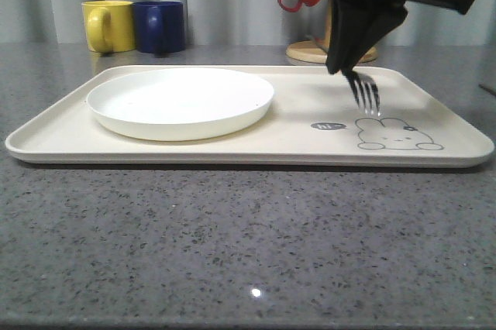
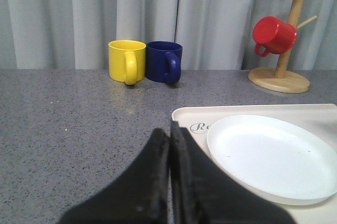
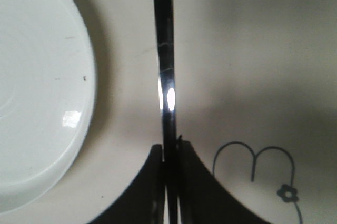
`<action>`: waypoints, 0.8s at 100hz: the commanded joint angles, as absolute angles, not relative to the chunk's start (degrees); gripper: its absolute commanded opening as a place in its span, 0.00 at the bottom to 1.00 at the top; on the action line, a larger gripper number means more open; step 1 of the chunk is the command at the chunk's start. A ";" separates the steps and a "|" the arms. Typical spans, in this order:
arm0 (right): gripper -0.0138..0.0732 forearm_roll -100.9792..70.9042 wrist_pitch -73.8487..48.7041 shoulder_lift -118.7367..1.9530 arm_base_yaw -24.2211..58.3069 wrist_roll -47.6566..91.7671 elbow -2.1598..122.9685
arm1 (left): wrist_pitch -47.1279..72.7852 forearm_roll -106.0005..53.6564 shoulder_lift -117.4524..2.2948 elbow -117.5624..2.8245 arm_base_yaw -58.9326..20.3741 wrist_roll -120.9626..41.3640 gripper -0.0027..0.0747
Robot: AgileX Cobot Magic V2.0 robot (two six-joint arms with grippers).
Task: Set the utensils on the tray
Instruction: 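Carry the fork onto the tray beside the plate and lower it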
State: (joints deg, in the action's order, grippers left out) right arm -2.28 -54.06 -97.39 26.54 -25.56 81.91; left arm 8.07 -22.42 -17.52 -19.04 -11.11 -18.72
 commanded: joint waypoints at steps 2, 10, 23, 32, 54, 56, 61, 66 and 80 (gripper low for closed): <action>0.10 -1.13 -51.25 -97.06 26.93 -27.97 83.79 | 3.86 -22.72 -17.97 -20.50 -11.33 -18.43 0.01; 0.10 -1.19 -50.14 -98.44 27.12 -29.12 83.79 | 3.86 -22.72 -17.97 -20.50 -11.33 -18.43 0.01; 0.10 -1.19 -48.77 -99.50 27.12 -30.49 83.79 | 3.86 -22.72 -17.97 -20.50 -11.33 -18.43 0.01; 0.10 -1.42 -47.54 -99.57 27.12 -30.53 83.79 | 3.86 -22.72 -17.97 -20.50 -11.33 -18.43 0.01; 0.11 -1.81 -46.67 -100.06 27.12 -30.53 83.79 | 3.86 -22.72 -17.97 -20.50 -11.33 -18.43 0.01; 0.11 -1.81 -46.67 -100.18 27.12 -30.53 83.79 | 3.86 -22.72 -17.97 -20.50 -11.33 -18.43 0.01; 0.11 -1.81 -46.67 -100.56 27.12 -30.53 83.79 | 3.86 -22.72 -17.97 -20.50 -11.33 -18.43 0.01; 0.11 -1.81 -46.78 -100.88 27.12 -30.53 83.79 | 3.86 -22.72 -17.97 -20.50 -11.33 -18.43 0.01; 0.14 -2.26 -47.05 -101.35 27.12 -30.53 83.79 | 3.86 -22.72 -17.97 -20.50 -11.33 -18.43 0.01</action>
